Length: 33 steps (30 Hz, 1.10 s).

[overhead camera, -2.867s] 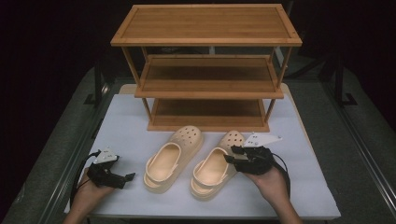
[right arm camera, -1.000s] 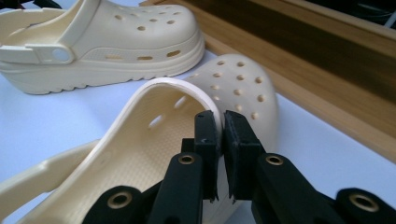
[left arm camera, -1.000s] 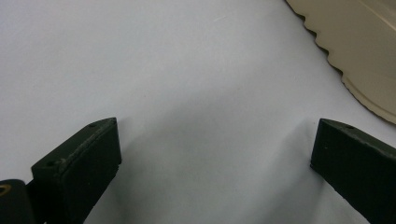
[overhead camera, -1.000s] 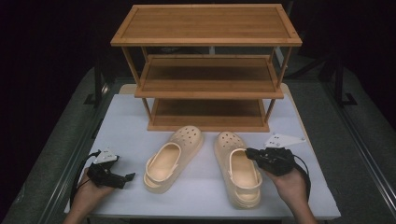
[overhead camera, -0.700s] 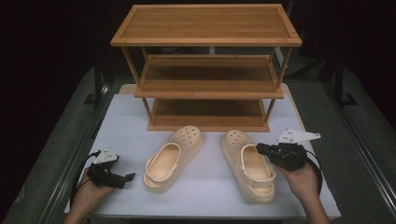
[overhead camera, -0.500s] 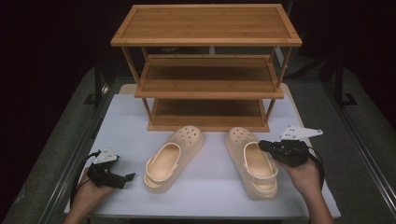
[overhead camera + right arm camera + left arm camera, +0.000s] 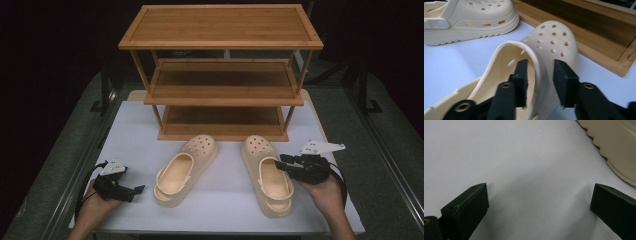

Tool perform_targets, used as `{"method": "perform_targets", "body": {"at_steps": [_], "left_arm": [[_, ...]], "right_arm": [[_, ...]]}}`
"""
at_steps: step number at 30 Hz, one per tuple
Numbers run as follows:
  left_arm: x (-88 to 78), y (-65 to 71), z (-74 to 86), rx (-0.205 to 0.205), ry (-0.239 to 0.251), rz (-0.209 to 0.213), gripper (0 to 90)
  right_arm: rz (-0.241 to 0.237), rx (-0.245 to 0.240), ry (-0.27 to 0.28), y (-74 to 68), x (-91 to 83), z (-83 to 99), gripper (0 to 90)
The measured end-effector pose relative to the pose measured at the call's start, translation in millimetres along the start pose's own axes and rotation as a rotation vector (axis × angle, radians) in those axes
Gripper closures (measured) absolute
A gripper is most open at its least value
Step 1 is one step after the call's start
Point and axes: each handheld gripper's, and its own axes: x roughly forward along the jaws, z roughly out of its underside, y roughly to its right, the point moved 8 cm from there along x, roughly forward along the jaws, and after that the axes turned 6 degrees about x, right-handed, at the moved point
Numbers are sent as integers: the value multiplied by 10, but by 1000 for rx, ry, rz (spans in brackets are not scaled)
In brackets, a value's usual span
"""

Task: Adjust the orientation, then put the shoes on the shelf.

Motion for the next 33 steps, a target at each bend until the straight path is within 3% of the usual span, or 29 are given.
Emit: {"method": "perform_targets", "body": {"at_steps": [4,9,14,17,21,26,30,33], "left_arm": [[-12,-8,-16,-18,10,19,10],[-95,16,-163,-22,37,35,10],[-217,85,-438,-31,95,78,10],[-276,148,-627,-18,135,125,65],[-236,232,-908,29,170,158,141],[-30,326,-1196,81,178,184,167],[183,389,-1338,125,160,203,287],[307,441,-1418,166,160,196,448]], "right_arm": [[5,18,-5,-10,-8,6,540],[14,27,-14,-19,6,1,429],[15,45,-25,-2,26,12,368],[16,47,-29,4,37,23,362],[19,56,-41,18,70,55,363],[20,58,-54,36,109,95,470],[25,56,-66,43,151,104,538],[53,43,-47,59,143,84,644]]}}
